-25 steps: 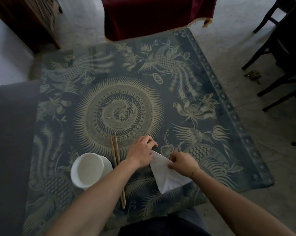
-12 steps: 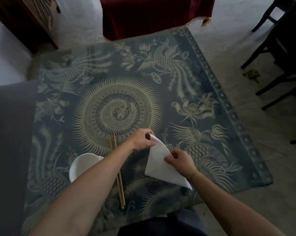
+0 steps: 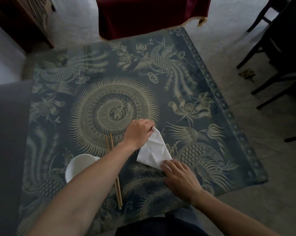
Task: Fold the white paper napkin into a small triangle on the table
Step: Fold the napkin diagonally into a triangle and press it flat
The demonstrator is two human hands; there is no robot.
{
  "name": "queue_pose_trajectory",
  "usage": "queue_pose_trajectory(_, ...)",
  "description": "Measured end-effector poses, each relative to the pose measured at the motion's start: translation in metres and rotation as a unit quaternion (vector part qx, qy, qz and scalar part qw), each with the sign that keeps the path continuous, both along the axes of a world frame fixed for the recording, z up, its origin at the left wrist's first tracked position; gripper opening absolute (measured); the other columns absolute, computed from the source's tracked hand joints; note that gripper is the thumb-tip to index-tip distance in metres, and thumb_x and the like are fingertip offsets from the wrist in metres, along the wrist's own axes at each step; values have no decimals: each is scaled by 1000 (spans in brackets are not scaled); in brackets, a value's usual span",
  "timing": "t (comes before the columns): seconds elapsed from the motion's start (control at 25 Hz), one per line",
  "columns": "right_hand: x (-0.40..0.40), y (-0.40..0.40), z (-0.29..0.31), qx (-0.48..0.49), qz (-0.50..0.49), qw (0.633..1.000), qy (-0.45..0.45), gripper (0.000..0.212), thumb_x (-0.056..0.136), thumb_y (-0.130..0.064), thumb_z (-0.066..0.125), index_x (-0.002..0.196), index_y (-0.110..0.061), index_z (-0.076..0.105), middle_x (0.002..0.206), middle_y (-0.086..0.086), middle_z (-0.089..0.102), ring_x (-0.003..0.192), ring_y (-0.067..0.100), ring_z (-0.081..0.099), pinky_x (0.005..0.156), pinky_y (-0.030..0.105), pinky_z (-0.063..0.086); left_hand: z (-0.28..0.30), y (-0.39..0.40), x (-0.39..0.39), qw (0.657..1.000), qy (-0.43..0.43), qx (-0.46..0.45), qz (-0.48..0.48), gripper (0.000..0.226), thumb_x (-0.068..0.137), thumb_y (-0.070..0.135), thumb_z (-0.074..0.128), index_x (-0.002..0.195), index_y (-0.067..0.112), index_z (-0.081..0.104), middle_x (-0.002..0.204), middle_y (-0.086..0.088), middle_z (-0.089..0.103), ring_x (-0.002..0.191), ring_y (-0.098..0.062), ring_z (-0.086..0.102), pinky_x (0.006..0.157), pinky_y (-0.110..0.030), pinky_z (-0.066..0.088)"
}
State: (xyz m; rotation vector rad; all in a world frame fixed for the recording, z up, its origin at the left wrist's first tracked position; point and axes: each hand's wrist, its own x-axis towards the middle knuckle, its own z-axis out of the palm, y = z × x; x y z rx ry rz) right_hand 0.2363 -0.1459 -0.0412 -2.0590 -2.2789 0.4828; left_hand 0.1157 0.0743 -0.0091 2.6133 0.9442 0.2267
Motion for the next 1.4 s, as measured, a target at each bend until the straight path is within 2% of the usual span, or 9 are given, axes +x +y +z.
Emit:
queue_pose_trajectory(0.2,-21,15,5,-14,-2,999,29,49,92,-27,51,138,-13,46,145,10,47,124,29,49,94,44,49,0,-24,-3,996,-30,68,-52,10,84,15,71,91,17,64,88,1,68,82,-22,63,76,-37,47)
queue_pose_trajectory(0.32,-19,15,4,-14,-18,1000,19,50,90,-28,53,137,-11,48,146,10,45,128,29,46,99,43,44,-4,-45,-15,994,-32,77,-77,15,80,11,71,90,20,65,87,2,67,83,-20,62,76,-34,46)
queue_pose_trajectory(0.44,-17,12,0,-3,-4,1000,3,52,85,-27,59,132,-8,51,139,10,51,124,28,49,95,41,46,-9,-66,-26,990,-43,89,-96,13,79,10,68,88,20,67,84,1,66,81,-21,62,75,-35,47)
queue_pose_trajectory(0.56,-16,10,-3,16,-8,1000,16,56,81,-24,61,133,-5,51,129,10,58,120,29,53,90,40,50,-15,-81,-32,991,-49,77,-96,11,79,15,69,89,21,69,84,1,66,82,-22,62,74,-37,47)
queue_pose_trajectory(0.72,-10,-8,-8,74,6,996,43,59,74,-19,68,130,-6,56,133,10,58,127,29,50,98,40,47,-22,-97,-39,993,-20,62,-96,10,83,20,67,92,21,71,87,0,66,83,-22,61,75,-38,47)
queue_pose_trajectory(0.92,15,-44,-21,100,23,994,43,47,78,-26,69,123,-14,63,127,5,63,117,27,57,92,38,49,-28,-109,-42,994,6,53,-93,11,80,21,71,91,21,71,84,0,64,79,-22,60,71,-36,47)
queue_pose_trajectory(1.04,18,-47,-23,114,56,991,37,39,84,-26,62,121,-16,64,124,2,63,112,24,58,89,37,48,-31,-115,-41,995,15,35,-92,11,79,21,73,90,22,72,83,1,64,79,-22,59,71,-36,47)
queue_pose_trajectory(1.4,20,-49,-22,116,73,990,27,43,85,-25,60,127,-14,60,129,3,61,116,24,55,88,36,49,-39,-128,-41,992,61,25,-104,10,84,31,62,90,25,67,86,2,62,81,-22,58,73,-36,46)
